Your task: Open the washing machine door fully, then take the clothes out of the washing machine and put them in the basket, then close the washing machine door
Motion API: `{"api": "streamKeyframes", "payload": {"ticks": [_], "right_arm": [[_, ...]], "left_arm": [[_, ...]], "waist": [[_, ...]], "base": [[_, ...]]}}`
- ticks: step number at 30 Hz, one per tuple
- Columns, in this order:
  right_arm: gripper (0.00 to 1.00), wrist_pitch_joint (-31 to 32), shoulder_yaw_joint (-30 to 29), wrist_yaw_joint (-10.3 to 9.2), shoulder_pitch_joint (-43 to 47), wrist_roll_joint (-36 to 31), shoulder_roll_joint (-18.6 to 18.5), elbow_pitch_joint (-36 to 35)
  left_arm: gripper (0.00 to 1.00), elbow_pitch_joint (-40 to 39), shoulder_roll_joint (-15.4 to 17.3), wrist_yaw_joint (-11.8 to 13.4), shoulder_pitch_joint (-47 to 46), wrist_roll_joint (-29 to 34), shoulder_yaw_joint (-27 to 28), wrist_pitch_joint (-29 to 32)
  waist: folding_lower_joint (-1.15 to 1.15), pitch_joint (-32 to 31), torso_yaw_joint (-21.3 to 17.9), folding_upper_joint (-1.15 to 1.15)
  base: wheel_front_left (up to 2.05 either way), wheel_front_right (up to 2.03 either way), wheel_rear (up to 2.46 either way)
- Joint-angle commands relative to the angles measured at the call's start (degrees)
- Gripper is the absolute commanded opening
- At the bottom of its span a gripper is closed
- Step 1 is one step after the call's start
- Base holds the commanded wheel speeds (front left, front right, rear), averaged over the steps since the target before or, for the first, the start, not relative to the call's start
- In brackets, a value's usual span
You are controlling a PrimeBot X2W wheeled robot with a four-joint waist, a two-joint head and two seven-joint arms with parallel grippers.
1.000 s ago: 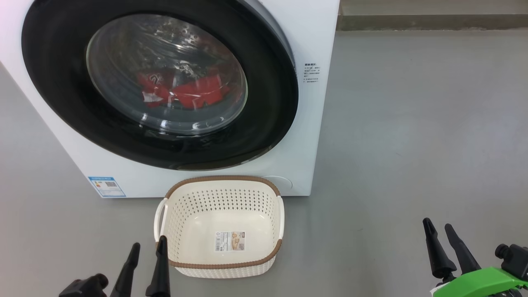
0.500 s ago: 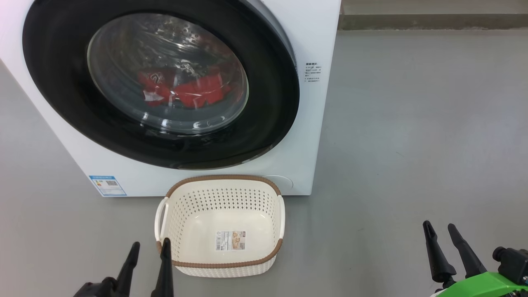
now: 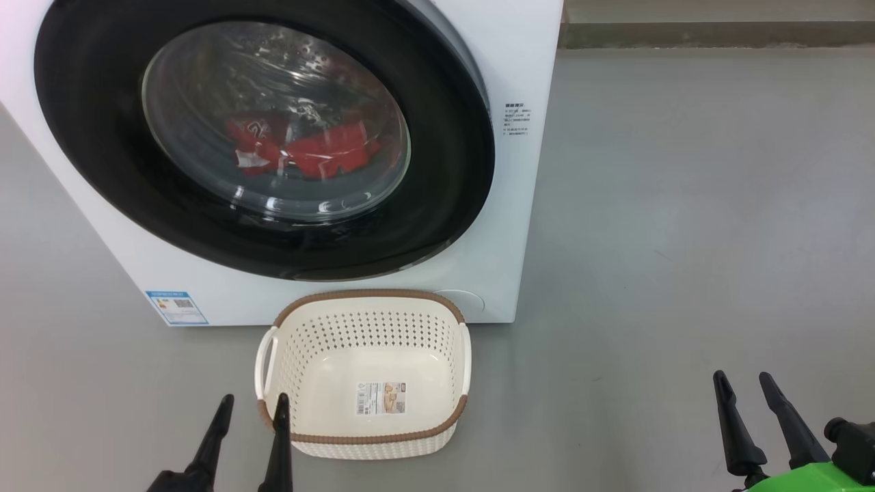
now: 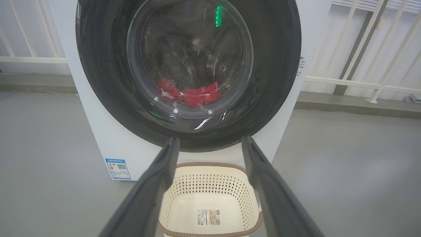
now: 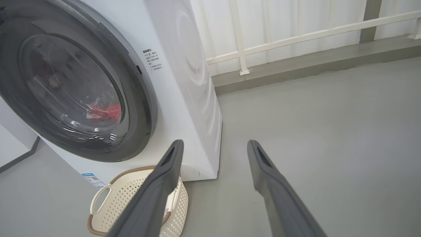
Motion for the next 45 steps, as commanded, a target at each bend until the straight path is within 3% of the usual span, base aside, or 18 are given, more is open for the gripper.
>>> {"api": "streamKeyframes", "payload": {"ticks": [1, 10, 24, 27, 28, 45], "right_arm": [[1.0, -0.99, 0.6, 0.02, -0.32, -2.0, -1.15, -1.71], [1.0, -2.51, -1.79, 0.02, 1.11, -7.03, -0.27, -3.15], [1.0, -2.53, -2.56, 0.02, 1.82, -7.18, 0.84, -3.81], [0.04, -2.53, -1.8, 0.02, 0.96, -5.56, 1.01, -4.2], [0.0, -2.53, -1.36, 0.02, 0.48, -5.02, 0.98, -4.29], [0.0, -2.53, 4.98, 0.02, -25.19, 9.15, 0.09, -3.65]], "left_arm": [[1.0, -1.32, 0.61, -0.32, -0.21, 2.03, 1.4, -1.0], [1.0, -1.16, 0.65, -0.84, 0.42, 6.61, 2.12, -2.53], [1.0, -0.94, 0.61, -1.45, 0.51, 5.17, 2.65, -2.56], [1.0, -0.98, 0.61, -1.4, 0.36, 4.99, 2.5, -2.56], [1.0, -1.03, 0.61, -1.34, 0.29, 4.91, 2.42, -2.56], [1.0, -2.32, 0.6, -1.42, -5.3, 3.98, -0.59, -2.56]], "waist": [[0.0, 0.01, -0.05, 0.0], [0.0, 0.21, -0.04, 0.0], [0.0, 0.24, -0.43, 0.0], [0.0, 0.29, -0.4, 0.0], [0.0, 0.35, -0.39, 0.0], [0.0, 8.72, 2.55, 0.0]], "base": [[0.0, 0.0, 0.0], [0.0, 0.0, 0.0], [0.0, 0.0, 0.0], [0.0, 0.0, 0.0], [0.0, 0.0, 0.0], [0.0, 0.0, 0.0]]}}
